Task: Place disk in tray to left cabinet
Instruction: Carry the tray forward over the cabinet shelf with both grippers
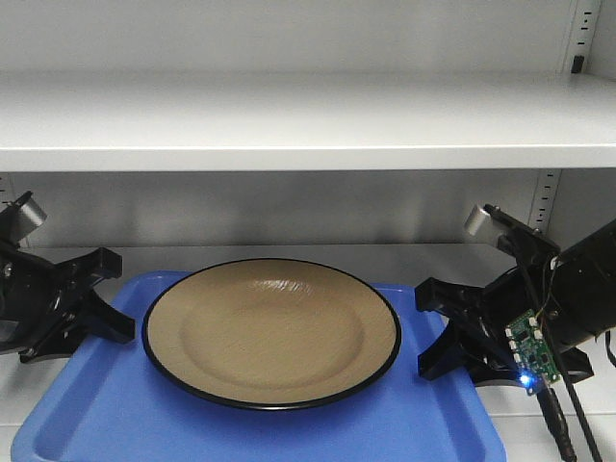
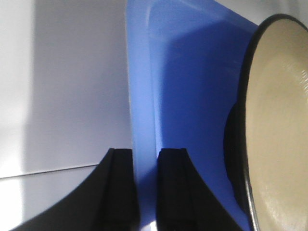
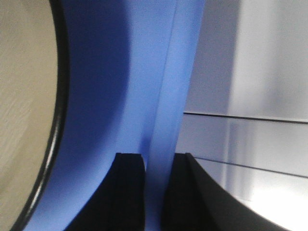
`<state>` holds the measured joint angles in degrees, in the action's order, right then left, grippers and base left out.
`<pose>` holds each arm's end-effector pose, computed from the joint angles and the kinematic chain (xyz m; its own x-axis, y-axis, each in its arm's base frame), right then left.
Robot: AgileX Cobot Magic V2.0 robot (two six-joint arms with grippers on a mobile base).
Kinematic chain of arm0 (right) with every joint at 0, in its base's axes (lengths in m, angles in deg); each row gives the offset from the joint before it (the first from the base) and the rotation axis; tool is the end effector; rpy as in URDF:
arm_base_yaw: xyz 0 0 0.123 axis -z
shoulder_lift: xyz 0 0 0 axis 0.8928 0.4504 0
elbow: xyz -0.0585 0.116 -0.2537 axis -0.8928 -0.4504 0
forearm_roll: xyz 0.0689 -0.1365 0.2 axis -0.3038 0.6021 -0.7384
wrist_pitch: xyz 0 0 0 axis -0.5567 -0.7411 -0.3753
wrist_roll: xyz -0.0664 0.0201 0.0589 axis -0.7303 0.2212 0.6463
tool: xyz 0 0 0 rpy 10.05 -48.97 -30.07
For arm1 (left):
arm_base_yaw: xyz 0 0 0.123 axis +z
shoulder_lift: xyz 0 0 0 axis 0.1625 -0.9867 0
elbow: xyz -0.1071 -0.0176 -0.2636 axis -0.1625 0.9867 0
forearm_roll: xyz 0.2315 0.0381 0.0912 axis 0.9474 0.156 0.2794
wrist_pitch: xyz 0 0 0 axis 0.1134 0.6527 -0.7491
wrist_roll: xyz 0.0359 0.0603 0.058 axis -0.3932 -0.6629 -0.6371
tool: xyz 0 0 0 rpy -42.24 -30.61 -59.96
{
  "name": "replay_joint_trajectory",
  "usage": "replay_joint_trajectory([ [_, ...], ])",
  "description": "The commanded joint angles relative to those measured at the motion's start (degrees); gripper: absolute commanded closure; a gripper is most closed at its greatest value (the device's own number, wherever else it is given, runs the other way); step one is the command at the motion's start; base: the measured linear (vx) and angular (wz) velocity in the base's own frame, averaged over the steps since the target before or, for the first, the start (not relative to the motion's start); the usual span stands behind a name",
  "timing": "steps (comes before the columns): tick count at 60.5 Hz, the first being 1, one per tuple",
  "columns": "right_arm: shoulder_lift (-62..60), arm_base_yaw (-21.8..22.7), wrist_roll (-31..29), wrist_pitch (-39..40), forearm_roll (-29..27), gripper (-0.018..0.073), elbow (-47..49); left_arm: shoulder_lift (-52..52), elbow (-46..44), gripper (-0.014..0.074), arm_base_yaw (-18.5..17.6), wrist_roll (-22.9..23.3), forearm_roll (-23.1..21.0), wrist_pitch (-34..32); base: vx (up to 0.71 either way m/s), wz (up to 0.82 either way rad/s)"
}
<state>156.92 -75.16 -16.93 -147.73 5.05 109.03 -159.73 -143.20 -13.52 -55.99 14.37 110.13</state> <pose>0.2944 0.1028 0.3556 -0.9393 0.0718 -0.3356 -0.1151 0.8553 0.5052 0.3008 -0.0699 0.3646 -0.8942 -0.2126 -0.3939 0.0708 0.8017 -0.5936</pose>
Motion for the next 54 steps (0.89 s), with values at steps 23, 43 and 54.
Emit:
replay_joint_trajectory([
  [23, -2.19, -0.67, -1.25, 2.39, -7.64, 0.0561, 2.25, 2.57, -2.21, 0.0596, -1.52, 0.59, -8.71, -1.01, 0.01, 0.00],
  [43, -2.19, -0.67, -1.38, 3.01, -7.56, 0.0561, 2.25, 2.55, -2.21, 0.0596, -1.52, 0.59, -8.71, -1.08, 0.00, 0.00],
  [54, -2.12, -0.67, -1.18, 8.49, -7.20, 0.0561, 2.25, 2.13, -2.21, 0.0596, -1.52, 0.51, -8.59, -5.42, 0.00, 0.00],
])
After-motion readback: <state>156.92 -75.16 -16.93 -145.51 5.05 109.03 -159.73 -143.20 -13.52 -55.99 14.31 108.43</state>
